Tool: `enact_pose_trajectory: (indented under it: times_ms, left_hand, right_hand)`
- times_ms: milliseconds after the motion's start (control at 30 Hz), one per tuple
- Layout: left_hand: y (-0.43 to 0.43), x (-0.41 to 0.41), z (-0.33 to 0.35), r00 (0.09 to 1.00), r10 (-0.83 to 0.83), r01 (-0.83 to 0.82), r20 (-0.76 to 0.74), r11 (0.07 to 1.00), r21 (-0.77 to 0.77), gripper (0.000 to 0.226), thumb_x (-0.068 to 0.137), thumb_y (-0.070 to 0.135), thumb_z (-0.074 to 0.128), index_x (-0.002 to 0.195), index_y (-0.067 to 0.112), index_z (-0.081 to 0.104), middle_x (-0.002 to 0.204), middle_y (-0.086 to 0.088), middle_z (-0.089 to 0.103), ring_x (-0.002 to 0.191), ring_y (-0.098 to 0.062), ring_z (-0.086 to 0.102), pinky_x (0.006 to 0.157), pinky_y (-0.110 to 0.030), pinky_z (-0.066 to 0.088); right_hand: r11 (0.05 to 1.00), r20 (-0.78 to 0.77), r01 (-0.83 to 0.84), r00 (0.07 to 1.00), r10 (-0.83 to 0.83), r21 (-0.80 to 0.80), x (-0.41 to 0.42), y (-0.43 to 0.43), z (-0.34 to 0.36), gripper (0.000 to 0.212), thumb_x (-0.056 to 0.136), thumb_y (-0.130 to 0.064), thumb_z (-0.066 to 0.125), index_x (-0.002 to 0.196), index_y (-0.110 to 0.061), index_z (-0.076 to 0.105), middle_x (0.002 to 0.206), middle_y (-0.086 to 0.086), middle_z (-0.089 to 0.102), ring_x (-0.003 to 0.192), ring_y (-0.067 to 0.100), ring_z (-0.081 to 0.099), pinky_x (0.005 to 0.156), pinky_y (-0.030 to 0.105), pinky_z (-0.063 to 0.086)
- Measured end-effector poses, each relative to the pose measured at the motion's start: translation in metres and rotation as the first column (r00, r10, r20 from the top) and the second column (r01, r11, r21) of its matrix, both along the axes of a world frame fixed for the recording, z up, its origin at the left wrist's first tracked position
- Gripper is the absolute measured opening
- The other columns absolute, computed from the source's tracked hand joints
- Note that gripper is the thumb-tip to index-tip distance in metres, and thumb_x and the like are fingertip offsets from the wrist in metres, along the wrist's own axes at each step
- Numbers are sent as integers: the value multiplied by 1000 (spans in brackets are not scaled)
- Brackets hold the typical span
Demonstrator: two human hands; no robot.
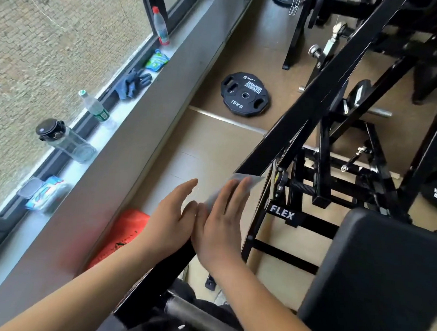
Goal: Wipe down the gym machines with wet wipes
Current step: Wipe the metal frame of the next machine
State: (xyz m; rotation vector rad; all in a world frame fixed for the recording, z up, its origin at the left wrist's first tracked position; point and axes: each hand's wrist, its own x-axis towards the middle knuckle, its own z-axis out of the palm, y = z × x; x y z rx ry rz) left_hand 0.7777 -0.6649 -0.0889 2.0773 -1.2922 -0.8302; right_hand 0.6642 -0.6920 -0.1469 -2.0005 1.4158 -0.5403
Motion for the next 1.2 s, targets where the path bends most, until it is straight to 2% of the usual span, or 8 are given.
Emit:
enact_pose_trajectory:
  times_ms: [67, 233, 333, 533, 833, 1000, 1100, 1200]
  left_hand:
    - [7, 7, 0, 1000, 18, -18, -7, 1000, 7, 51, 103, 11, 52, 152, 21, 45, 152, 2, 51, 143, -9, 44, 121, -39, 34]
    - [29, 23, 4, 1000, 3, -3, -11, 1000, 2, 51, 103, 8, 52, 152, 18, 45, 151, 1, 52, 139, -12, 49, 120, -38, 36]
    - [45, 34, 5, 999, -24, 24, -43, 1000, -1, 52, 103, 11, 51, 153, 22, 44, 152, 5, 51, 140, -8, 47, 120, -38, 36]
    - [79, 79, 2, 995, -85, 84, -53, 996, -15, 51, 103, 8, 52, 153, 18, 45, 150, 3, 52, 138, -8, 48, 112, -18, 30]
    - [140, 174, -10, 953, -276, 275, -122, 961, -27, 51, 104, 8, 51, 153, 17, 44, 150, 5, 51, 138, -8, 48, 115, -23, 32]
    - [161, 194, -8, 928, -343, 345, -147, 938, -9, 50, 103, 9, 51, 152, 18, 45, 150, 3, 53, 137, -10, 51, 117, -28, 35]
    - [158, 189, -9, 920, -366, 368, -142, 930, -13, 51, 103, 9, 49, 152, 19, 45, 151, 3, 53, 137, -8, 51, 118, -33, 37]
    - [157, 178, -10, 924, -356, 357, -139, 934, -24, 50, 103, 9, 50, 152, 18, 46, 150, 4, 53, 137, -10, 51, 118, -34, 38]
  right_hand:
    - [997, -69, -80, 995, 78, -18, 2, 26, -5, 75, 105, -34, 31, 154, 19, 11, 161, 43, -12, 152, 55, -12, 125, 61, 12]
    - [989, -115, 71, 992, -56, 131, -11, -47, 19, 86, 105, -44, 34, 159, -1, -17, 163, 18, -36, 153, 43, -25, 128, 55, 0]
    - [986, -164, 125, 981, -106, 109, -13, -73, 30, 85, 105, -42, 32, 159, -3, -20, 163, 16, -36, 152, 43, -27, 127, 55, 1]
    - [978, -298, 206, 936, -185, 42, 34, 23, 24, 83, 97, -37, 25, 159, 5, -12, 166, 27, -24, 151, 43, -29, 127, 53, -7]
    - [946, -365, 323, 876, -315, -42, 85, 140, 5, 76, 100, -37, 14, 160, -2, -16, 169, 17, -22, 157, 31, -19, 129, 40, -8]
    - [925, -374, 365, 848, -376, -102, 106, 188, 4, 67, 108, -27, 26, 163, -7, -6, 172, 13, -13, 160, 30, -3, 129, 37, -2]
    - [918, -313, 359, 863, -396, -169, 107, 208, -2, 62, 105, -19, 35, 163, -4, 17, 172, 12, 8, 160, 27, 8, 129, 38, 11]
    - [943, -240, 283, 917, -319, -173, 107, 230, 2, 53, 108, -27, 31, 157, -5, 38, 167, 10, 29, 157, 25, 23, 127, 39, 23]
